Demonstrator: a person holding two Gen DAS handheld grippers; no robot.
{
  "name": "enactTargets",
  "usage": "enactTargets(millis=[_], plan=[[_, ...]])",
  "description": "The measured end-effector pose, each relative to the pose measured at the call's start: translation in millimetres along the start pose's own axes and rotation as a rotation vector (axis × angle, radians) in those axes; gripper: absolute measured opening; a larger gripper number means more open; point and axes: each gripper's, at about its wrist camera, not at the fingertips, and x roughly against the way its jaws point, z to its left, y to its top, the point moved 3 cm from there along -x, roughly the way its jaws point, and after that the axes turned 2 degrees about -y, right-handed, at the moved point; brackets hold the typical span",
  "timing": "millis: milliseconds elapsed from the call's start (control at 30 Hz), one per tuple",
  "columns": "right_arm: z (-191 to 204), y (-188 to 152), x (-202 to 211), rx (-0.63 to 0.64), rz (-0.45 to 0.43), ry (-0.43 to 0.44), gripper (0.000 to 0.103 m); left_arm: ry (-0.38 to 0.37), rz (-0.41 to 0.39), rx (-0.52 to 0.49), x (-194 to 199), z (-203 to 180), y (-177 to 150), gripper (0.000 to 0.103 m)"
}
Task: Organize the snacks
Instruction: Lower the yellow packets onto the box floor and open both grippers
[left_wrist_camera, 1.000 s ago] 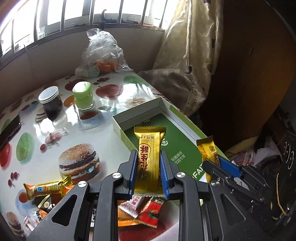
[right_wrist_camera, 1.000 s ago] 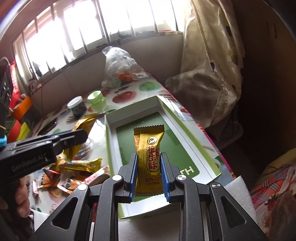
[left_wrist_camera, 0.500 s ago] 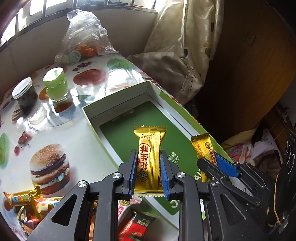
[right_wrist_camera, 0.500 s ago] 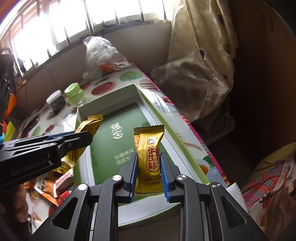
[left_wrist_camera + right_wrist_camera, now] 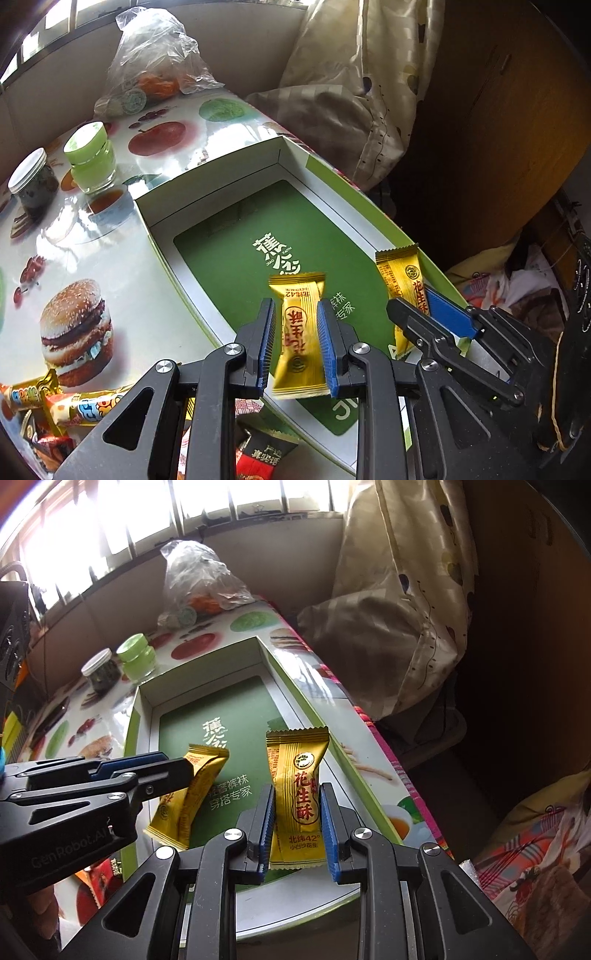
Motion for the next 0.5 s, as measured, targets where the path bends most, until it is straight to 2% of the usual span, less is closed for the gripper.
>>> enactTargets(millis=[500], plan=[[-0.5,-0.6,-2.0,0.004,0.005,-0.013,0.025,-0.008,0.005,0.011,-3.3,2.6,-1.0,0.024]])
